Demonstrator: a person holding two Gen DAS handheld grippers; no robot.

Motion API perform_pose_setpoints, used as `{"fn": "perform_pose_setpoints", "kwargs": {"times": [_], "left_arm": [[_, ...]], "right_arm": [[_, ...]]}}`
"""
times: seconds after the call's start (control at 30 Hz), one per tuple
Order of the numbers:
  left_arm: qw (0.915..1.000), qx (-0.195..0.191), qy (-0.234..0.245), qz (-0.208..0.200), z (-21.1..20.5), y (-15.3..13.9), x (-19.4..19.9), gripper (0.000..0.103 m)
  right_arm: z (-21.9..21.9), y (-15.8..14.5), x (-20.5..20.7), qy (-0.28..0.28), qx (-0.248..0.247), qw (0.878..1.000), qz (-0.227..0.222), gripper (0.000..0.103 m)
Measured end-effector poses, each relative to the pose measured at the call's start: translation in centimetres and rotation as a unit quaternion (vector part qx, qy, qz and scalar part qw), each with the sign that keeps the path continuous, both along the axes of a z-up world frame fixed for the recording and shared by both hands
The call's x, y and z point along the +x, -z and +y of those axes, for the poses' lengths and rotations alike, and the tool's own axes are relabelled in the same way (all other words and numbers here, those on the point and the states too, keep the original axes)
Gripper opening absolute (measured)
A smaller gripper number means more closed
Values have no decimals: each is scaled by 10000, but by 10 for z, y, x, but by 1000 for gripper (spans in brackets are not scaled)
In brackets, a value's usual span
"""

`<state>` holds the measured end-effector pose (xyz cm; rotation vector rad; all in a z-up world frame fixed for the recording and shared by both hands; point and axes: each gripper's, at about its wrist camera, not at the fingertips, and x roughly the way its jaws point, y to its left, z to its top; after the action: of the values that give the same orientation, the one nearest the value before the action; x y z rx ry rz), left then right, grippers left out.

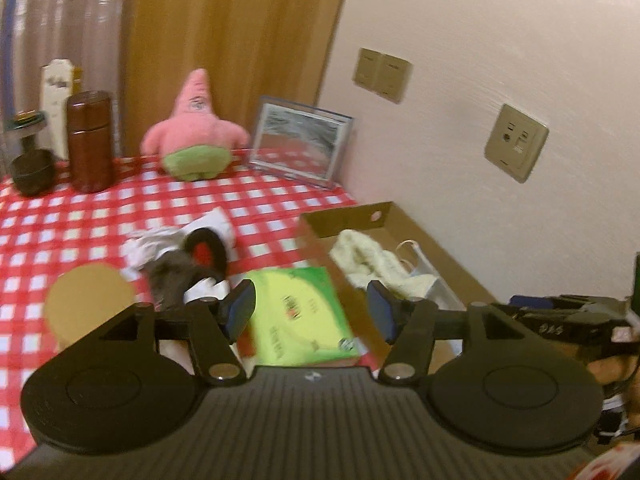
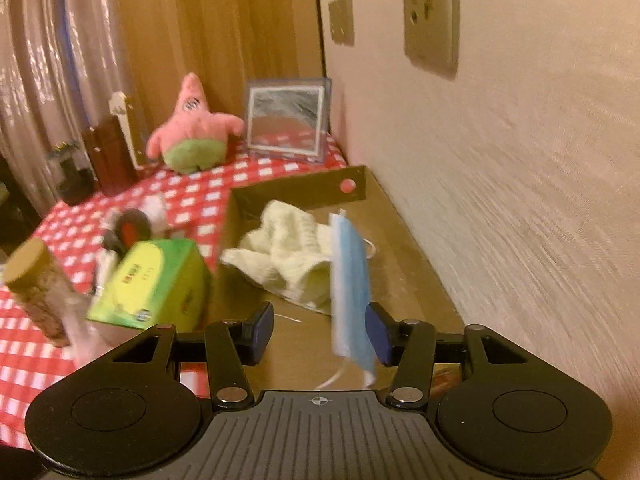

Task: Organize soft objects
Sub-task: 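Move both tools back toward the clear plastic bag and hair tie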

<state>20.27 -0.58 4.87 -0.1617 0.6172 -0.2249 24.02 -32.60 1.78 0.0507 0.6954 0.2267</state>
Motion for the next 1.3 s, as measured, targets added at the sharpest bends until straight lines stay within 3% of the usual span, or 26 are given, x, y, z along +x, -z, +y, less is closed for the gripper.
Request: {"fn": "perform_pose_setpoints", "kwargs": {"times": [0.33,0.6,0.9,1.3], "left_arm": [[9969,286,-730,27,48,8,-63,61],[9932,278,-1116,182,74,25,-99,61],[9908,337,-1248,395,80,47,-112,61],[9896,318,-1219,693,83,75,-94,61]], "right_arm": [[39,-40,-46,-298,499,9978,-325,52],[73,-45,-72,-560,695,9956,-299,52],[109,-23,-89,-843,584,9947,-116,52],[140,22,-77,-1080,458,9927,293,52]]}}
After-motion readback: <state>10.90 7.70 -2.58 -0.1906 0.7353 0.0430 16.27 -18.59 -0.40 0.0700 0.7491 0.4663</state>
